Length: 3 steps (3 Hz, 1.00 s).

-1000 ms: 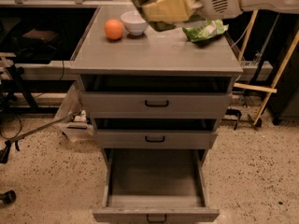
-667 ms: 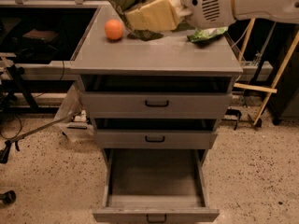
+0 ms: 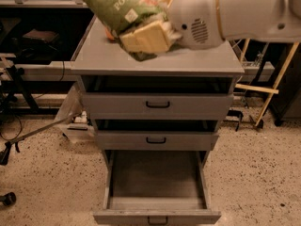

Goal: Place green jalapeno chip bag into bottom drawer

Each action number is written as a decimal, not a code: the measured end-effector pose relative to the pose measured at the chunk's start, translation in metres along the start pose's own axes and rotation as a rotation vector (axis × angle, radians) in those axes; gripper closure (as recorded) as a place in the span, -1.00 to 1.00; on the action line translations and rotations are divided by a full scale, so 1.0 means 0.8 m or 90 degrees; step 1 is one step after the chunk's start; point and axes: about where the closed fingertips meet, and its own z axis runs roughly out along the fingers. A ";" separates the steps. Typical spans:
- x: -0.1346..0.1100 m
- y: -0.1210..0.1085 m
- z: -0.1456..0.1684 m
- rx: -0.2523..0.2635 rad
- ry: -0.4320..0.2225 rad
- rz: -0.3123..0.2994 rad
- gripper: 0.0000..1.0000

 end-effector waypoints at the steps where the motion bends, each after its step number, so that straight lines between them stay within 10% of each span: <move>1: 0.041 0.041 0.033 -0.018 -0.020 0.026 1.00; 3: 0.160 0.113 0.102 0.055 -0.025 0.047 1.00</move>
Offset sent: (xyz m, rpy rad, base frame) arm -0.1909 0.1088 -0.5694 -0.2057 0.5299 -0.0846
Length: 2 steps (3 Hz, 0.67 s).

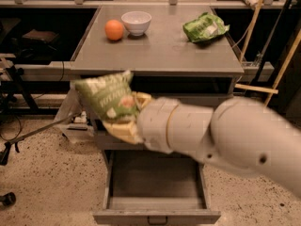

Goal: Place green jalapeno chip bag into bottom drawer

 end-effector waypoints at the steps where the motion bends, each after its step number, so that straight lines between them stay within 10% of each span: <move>1: 0.118 0.029 0.036 0.016 0.094 0.035 1.00; 2: 0.164 0.053 0.056 0.012 0.132 0.070 1.00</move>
Offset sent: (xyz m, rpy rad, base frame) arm -0.0073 0.0034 -0.0867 -0.0901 0.0846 -0.0516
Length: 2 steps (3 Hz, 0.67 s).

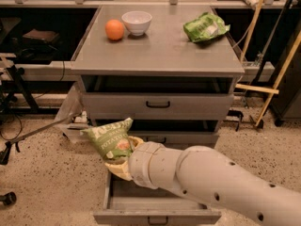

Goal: Place green jalapeno chip bag into bottom drawer

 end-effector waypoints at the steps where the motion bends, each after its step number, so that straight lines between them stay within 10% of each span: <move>1: 0.011 -0.008 -0.001 0.001 -0.010 0.015 1.00; 2: 0.107 -0.049 -0.006 0.049 0.005 0.116 1.00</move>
Offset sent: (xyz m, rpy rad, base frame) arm 0.0373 -0.1608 -0.1780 0.1316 0.2151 -0.4537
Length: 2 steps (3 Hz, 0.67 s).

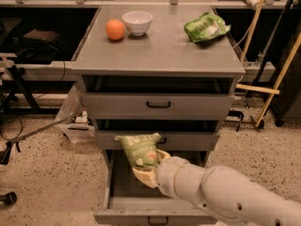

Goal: Place green jalapeno chip bag into bottom drawer

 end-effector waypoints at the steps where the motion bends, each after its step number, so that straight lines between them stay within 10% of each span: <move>1: 0.111 -0.085 -0.004 0.101 0.021 0.107 1.00; 2: 0.194 -0.168 -0.004 0.194 0.061 0.186 1.00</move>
Offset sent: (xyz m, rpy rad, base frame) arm 0.0700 -0.2309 -0.2418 -0.1190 0.2885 -0.6099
